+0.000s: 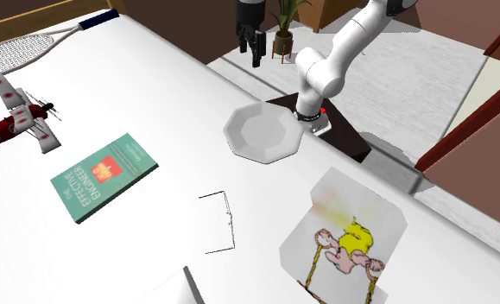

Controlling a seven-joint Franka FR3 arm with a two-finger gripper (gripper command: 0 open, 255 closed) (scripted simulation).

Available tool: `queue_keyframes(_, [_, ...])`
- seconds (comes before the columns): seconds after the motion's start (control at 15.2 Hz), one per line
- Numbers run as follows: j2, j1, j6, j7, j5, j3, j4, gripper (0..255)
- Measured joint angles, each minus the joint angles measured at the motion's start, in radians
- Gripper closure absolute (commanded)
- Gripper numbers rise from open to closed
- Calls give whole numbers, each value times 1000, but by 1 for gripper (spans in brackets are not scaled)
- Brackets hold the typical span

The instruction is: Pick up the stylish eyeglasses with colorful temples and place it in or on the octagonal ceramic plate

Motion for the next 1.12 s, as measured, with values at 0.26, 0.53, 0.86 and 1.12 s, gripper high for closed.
queue_keyframes(0.26, [49,16,36,0,9,25,19,0])
queue_keyframes(0.53, [159,48,104,17,27,89,70,0])
queue_keyframes(0.86, [284,83,167,38,32,166,147,0])
queue_keyframes(1.12, [415,103,203,56,14,226,250,0])
